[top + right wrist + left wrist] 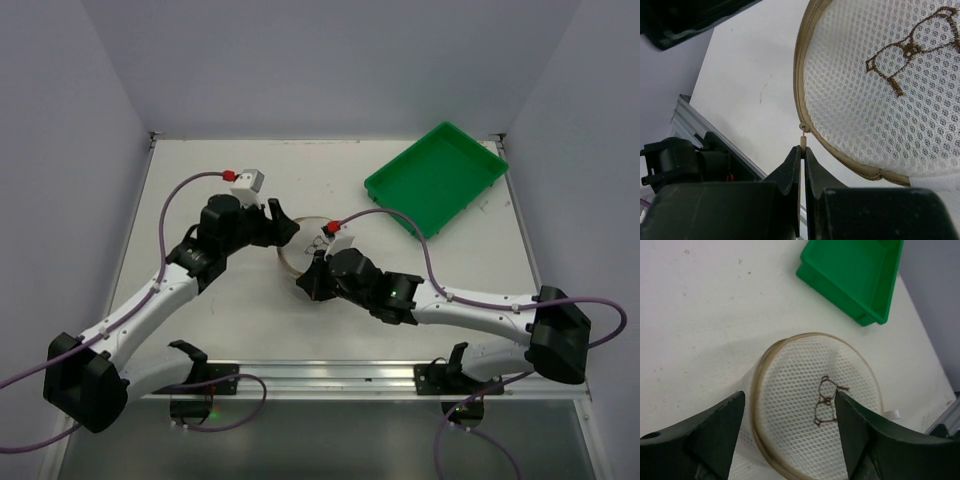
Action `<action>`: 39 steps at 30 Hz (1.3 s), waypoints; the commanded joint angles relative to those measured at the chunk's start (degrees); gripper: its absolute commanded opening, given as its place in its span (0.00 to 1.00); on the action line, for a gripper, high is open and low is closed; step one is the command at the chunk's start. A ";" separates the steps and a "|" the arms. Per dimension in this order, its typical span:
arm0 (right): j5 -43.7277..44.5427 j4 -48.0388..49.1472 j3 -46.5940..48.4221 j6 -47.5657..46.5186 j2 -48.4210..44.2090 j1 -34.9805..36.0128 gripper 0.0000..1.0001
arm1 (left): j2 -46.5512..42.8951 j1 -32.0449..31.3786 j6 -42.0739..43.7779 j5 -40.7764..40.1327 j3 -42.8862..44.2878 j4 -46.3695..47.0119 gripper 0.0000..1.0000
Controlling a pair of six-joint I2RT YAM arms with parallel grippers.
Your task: Unzip the laundry bag and remove the bra
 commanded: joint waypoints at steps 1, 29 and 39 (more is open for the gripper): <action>0.41 1.33 5.33 -0.97 1.81 0.18 0.00 | -6.86 0.26 -3.14 -1.45 -0.53 3.00 0.79; 0.76 0.01 -0.54 -0.28 -3.27 0.18 0.00 | -6.44 -2.03 -13.79 1.36 -8.54 2.11 0.00; 3.76 -6.05 -12.66 1.31 -16.54 -3.41 0.00 | -6.53 -2.11 -11.41 -0.93 -7.30 -1.40 0.00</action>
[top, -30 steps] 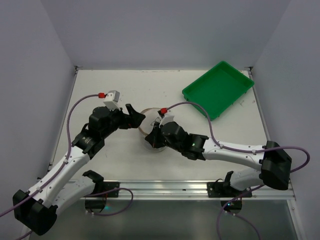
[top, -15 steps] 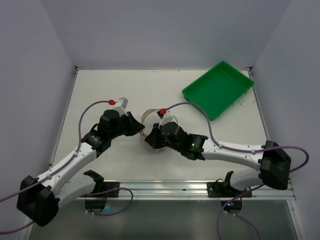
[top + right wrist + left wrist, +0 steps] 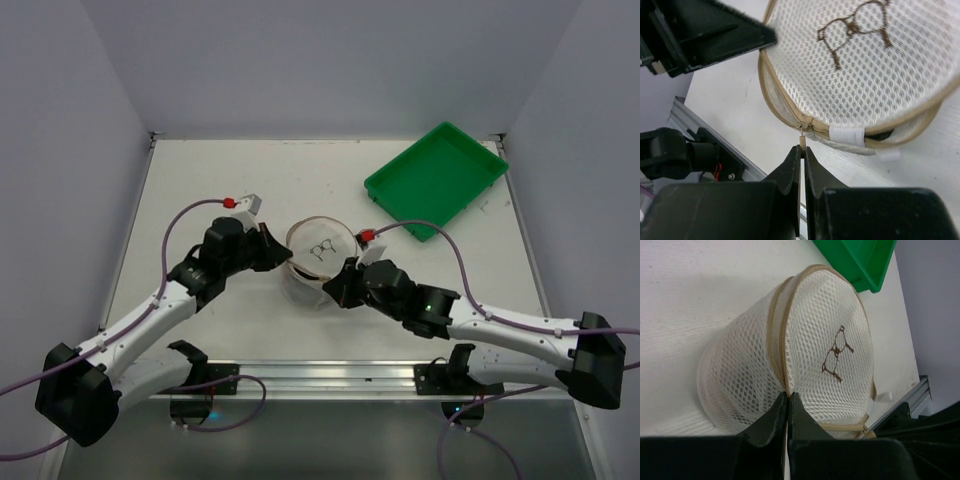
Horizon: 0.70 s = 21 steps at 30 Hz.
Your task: Unzip the laundry bag and remove the bra
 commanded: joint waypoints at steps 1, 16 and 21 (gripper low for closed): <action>1.64 -3.45 -4.52 1.81 -6.91 -4.23 0.00 | -0.36 0.03 1.60 -1.87 1.35 -0.29 0.00; -4.70 -1.00 -0.49 -5.91 0.53 -13.81 0.00 | -11.25 -3.30 -16.41 1.67 -21.57 13.94 0.00; -5.14 1.82 1.09 -10.83 4.04 -16.81 0.00 | -15.48 -12.17 -26.17 -7.48 -26.86 19.91 0.09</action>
